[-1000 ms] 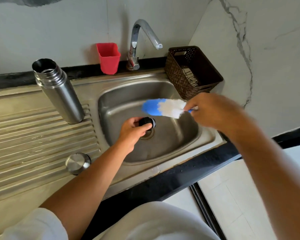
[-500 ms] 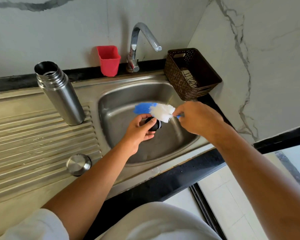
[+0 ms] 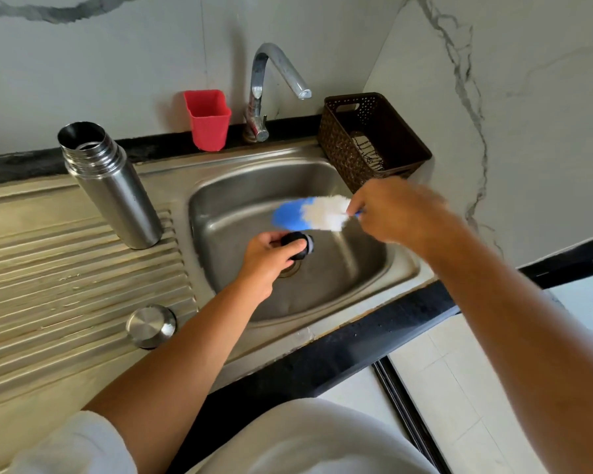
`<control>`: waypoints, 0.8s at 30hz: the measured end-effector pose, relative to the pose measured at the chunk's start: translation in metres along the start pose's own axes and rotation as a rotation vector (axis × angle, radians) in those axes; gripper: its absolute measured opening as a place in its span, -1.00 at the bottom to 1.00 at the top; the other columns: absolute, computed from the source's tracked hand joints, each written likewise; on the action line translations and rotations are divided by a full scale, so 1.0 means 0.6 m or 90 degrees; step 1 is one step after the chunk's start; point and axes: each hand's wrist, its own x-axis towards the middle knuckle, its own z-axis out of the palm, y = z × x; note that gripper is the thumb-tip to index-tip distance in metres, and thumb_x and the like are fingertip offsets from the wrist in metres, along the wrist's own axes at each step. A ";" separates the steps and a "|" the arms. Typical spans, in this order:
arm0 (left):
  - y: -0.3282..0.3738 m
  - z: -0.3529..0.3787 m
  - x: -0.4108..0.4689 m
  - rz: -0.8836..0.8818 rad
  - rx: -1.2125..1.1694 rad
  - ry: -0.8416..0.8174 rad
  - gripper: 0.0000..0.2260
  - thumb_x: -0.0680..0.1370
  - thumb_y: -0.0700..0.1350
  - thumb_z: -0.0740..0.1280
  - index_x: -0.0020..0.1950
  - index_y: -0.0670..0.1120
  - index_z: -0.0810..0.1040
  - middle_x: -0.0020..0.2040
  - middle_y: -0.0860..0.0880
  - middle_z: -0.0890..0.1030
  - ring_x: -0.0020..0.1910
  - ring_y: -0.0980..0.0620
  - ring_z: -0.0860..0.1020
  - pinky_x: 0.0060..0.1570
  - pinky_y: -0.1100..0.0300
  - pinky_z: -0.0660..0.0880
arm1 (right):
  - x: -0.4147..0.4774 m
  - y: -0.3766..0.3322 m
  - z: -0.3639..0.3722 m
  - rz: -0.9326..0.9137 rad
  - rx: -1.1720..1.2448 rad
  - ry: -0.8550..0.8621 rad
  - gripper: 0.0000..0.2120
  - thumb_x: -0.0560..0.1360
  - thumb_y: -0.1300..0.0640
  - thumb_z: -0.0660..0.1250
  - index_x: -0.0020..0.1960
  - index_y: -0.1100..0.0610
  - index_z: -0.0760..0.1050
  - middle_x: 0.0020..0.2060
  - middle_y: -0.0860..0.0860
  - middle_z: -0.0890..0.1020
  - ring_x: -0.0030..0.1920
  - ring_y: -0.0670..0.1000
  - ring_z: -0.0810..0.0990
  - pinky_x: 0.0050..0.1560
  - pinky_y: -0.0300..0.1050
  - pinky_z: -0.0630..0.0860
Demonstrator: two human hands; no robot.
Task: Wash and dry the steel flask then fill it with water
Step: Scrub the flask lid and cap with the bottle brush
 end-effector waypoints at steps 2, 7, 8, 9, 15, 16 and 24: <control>0.001 -0.030 0.011 0.004 -0.004 0.048 -0.67 0.53 -0.24 0.54 0.26 -0.20 0.58 0.02 -0.07 0.65 0.00 0.01 0.65 0.14 0.11 0.61 | -0.007 0.024 -0.024 -0.006 0.001 0.022 -0.70 0.59 0.12 0.34 0.21 -0.19 0.66 0.13 -0.04 0.66 0.00 0.11 0.64 0.09 0.14 0.63; 0.009 0.024 -0.005 0.061 0.045 -0.035 -0.63 0.49 -0.24 0.57 0.25 -0.17 0.60 0.08 -0.12 0.70 -0.01 0.02 0.69 -0.05 0.24 0.64 | 0.007 -0.026 0.033 -0.041 -0.032 -0.018 -0.65 0.57 0.17 0.29 0.31 -0.03 0.62 0.16 0.09 0.65 0.09 0.20 0.64 0.06 0.07 0.60; 0.002 0.026 -0.007 0.060 0.046 -0.034 -0.63 0.49 -0.24 0.57 0.26 -0.17 0.60 0.09 -0.12 0.70 0.02 -0.01 0.69 -0.02 0.21 0.64 | 0.010 -0.027 0.031 -0.027 -0.011 -0.016 -0.66 0.57 0.16 0.29 0.31 -0.03 0.62 0.18 0.09 0.65 0.10 0.20 0.64 0.09 0.08 0.61; -0.001 0.018 -0.007 0.052 0.037 -0.023 -0.63 0.49 -0.24 0.57 0.26 -0.16 0.60 0.11 -0.13 0.70 0.04 -0.02 0.69 0.01 0.20 0.65 | 0.010 -0.019 0.019 -0.017 0.009 -0.004 -0.67 0.58 0.15 0.30 0.29 -0.06 0.64 0.17 0.08 0.66 0.10 0.19 0.64 0.12 0.11 0.61; 0.005 -0.007 0.000 0.021 -0.027 0.012 -0.68 0.52 -0.27 0.54 0.24 -0.20 0.58 0.09 -0.11 0.66 0.08 -0.05 0.67 0.09 0.15 0.62 | -0.020 -0.015 0.002 -0.033 -0.015 0.009 -0.69 0.59 0.15 0.33 0.27 -0.11 0.65 0.11 0.05 0.67 0.00 0.14 0.65 0.07 0.09 0.63; 0.006 0.011 -0.005 0.028 -0.012 -0.012 -0.68 0.51 -0.25 0.55 0.22 -0.18 0.59 0.08 -0.10 0.67 0.09 -0.04 0.68 0.08 0.16 0.63 | -0.012 -0.031 0.024 -0.040 -0.028 -0.013 -0.68 0.60 0.16 0.32 0.31 -0.04 0.62 0.15 0.08 0.66 0.08 0.18 0.65 0.08 0.09 0.62; 0.005 -0.018 0.008 0.047 0.000 0.039 -0.61 0.50 -0.25 0.56 0.30 -0.21 0.58 0.14 -0.17 0.68 0.08 -0.06 0.68 0.02 0.20 0.64 | -0.019 0.002 -0.014 -0.009 0.006 0.011 -0.71 0.58 0.10 0.34 0.22 -0.17 0.66 0.11 0.03 0.66 0.00 0.14 0.64 0.09 0.13 0.63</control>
